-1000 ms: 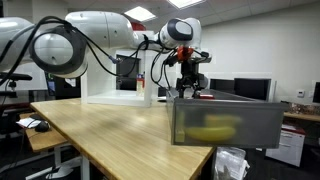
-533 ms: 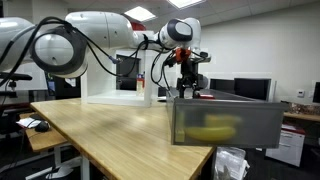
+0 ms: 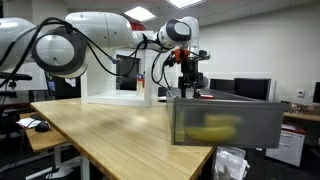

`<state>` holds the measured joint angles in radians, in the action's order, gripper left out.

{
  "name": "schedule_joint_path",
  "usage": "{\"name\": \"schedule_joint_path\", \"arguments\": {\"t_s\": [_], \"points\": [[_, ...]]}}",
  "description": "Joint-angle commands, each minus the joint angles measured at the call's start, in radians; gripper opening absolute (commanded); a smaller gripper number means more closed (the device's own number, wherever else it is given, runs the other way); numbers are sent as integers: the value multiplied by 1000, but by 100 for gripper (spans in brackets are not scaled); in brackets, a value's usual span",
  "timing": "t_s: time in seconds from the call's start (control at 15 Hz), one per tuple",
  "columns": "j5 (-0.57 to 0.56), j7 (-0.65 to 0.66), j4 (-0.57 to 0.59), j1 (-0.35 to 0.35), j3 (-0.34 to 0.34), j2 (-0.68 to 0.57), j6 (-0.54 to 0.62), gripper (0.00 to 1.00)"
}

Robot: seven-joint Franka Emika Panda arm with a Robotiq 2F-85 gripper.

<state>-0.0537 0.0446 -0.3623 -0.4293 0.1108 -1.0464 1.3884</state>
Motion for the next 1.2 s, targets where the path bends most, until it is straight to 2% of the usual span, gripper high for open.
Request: {"name": "schedule_joint_path", "arguments": {"t_s": [0.0, 0.8, 0.87, 1.13], "points": [[17, 36, -20, -13, 1, 7, 20, 100], [5, 65, -12, -17, 17, -42, 11, 99], [5, 62, -12, -17, 18, -43, 11, 76], [5, 54, -24, -18, 21, -28, 10, 61]]}}
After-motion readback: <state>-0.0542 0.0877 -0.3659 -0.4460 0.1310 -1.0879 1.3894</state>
